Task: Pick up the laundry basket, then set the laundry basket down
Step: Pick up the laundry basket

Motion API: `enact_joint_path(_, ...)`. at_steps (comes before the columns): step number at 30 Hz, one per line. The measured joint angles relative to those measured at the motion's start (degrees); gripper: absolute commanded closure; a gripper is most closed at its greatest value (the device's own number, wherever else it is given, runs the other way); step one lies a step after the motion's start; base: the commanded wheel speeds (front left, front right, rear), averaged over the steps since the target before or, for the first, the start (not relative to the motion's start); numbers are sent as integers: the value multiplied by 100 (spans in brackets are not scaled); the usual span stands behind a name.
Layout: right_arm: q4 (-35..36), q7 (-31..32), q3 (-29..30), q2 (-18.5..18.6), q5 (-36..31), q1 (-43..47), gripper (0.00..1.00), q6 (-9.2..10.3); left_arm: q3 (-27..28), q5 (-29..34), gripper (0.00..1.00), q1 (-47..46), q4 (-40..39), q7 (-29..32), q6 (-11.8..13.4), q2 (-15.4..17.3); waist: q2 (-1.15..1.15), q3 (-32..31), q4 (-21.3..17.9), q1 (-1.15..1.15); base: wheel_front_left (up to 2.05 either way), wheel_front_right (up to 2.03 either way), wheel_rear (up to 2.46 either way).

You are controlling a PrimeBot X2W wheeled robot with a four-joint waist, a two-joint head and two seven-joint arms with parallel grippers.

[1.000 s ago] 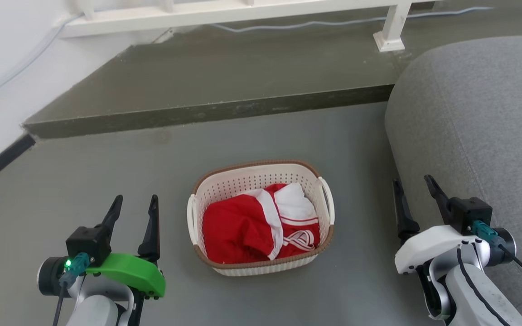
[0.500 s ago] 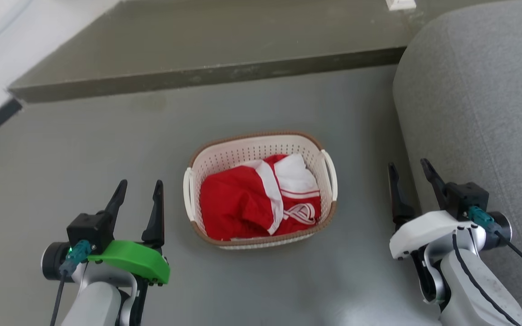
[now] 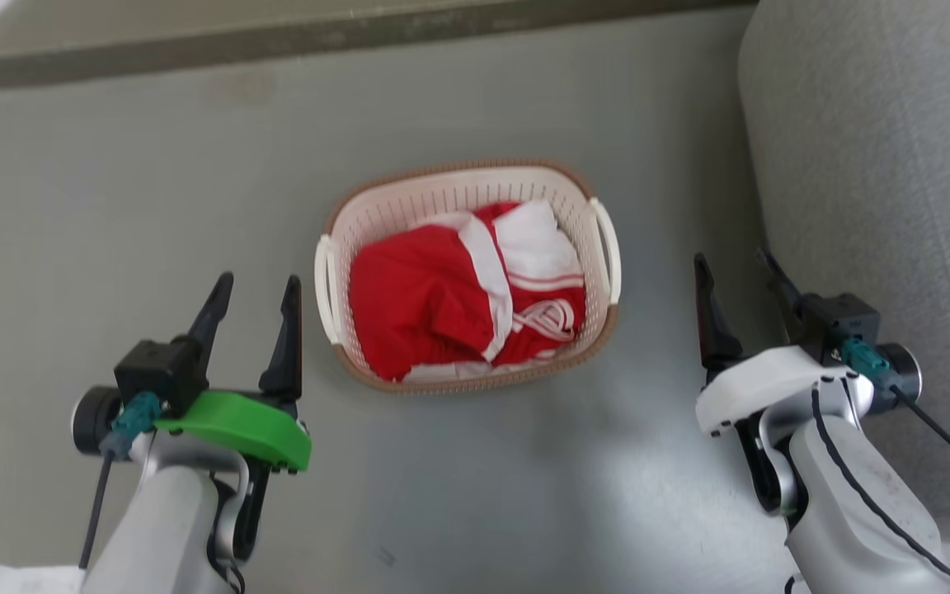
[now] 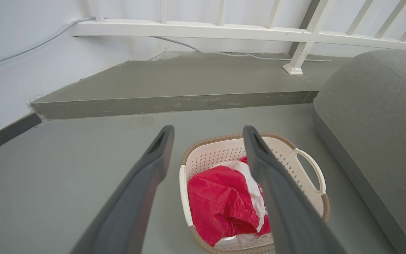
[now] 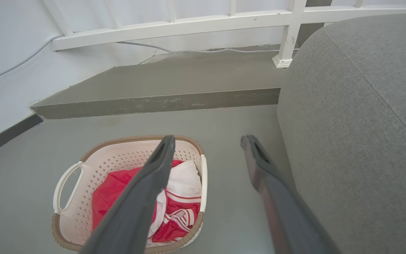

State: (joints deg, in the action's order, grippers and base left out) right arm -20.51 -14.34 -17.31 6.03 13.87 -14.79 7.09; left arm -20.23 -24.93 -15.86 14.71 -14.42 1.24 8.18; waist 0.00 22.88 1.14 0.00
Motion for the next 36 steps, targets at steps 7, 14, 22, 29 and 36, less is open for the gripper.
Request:
enact_joint_path(7,-62,2,-18,1,-104,-287,0,1,-12,52,0,-311,30,0,-57,4,0,515,-12,0,0,0,0)
enact_joint_path(14,-103,35,-55,3,-235,-653,0,1,-34,59,0,-603,174,26,-108,7,0,1033,-15,0,0,0,0)
enact_joint_path(22,-198,78,-81,-2,-294,-1066,0,1,-38,118,0,-1008,409,81,-175,16,0,1624,-17,1,0,0,0)
enact_joint_path(29,-354,154,-157,-25,-346,-1534,0,1,-48,118,0,-1457,641,136,-232,1,0,2184,-23,1,0,0,0)
enact_joint_path(36,-539,236,-178,-62,-352,-1944,0,-2,-52,119,0,-1886,922,187,-326,-16,0,2637,-19,0,0,0,0)
